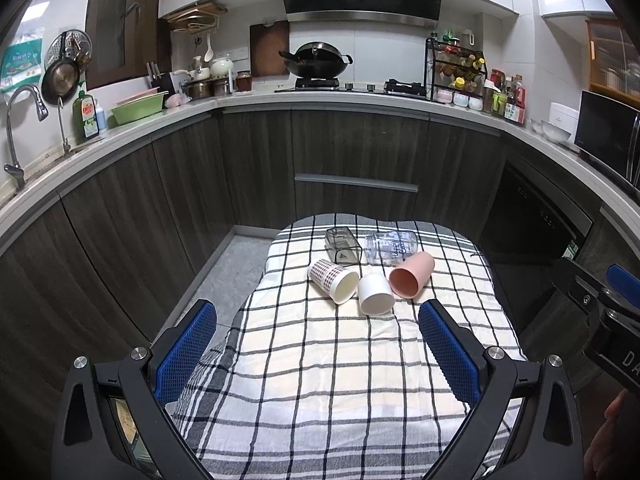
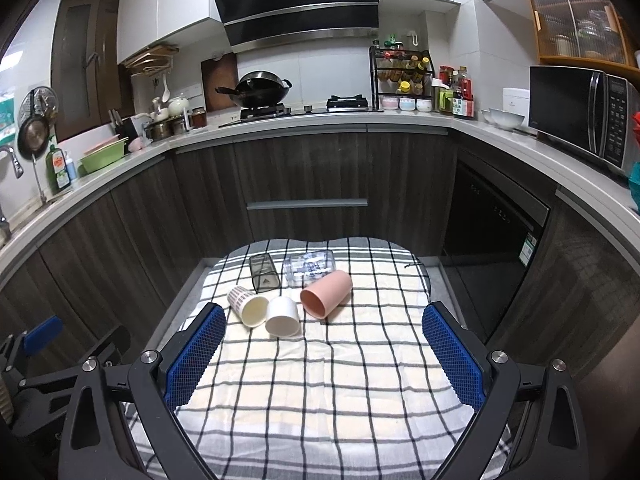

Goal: Flip cup upside down

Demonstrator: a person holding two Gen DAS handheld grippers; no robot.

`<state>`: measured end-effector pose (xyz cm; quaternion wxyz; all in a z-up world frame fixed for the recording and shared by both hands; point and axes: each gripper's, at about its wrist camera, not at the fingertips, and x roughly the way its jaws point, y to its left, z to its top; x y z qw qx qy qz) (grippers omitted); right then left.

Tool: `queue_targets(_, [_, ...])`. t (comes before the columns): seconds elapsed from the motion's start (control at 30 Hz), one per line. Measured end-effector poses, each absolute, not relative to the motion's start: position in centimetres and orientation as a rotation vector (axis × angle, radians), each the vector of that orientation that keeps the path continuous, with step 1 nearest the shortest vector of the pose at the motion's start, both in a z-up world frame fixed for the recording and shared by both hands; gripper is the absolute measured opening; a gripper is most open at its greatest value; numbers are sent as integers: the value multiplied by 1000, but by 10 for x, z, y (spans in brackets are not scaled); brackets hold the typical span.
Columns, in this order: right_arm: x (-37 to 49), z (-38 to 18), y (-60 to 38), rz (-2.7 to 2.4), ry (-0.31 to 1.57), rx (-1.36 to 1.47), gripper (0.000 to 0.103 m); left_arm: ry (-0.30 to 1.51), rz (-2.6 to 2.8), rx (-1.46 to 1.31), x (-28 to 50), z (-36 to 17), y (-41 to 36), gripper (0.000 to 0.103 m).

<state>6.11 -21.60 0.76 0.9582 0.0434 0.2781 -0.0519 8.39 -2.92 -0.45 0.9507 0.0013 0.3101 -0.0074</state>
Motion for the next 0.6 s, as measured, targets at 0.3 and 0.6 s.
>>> queue_targets(0.3, [100,7,-228,-100,604,90,99,657,-11,19,118,-5,-41,103])
queue_targets(0.6, [138,2,-239,-105,647,101,99,690,-13,33,156,-10,-47,103])
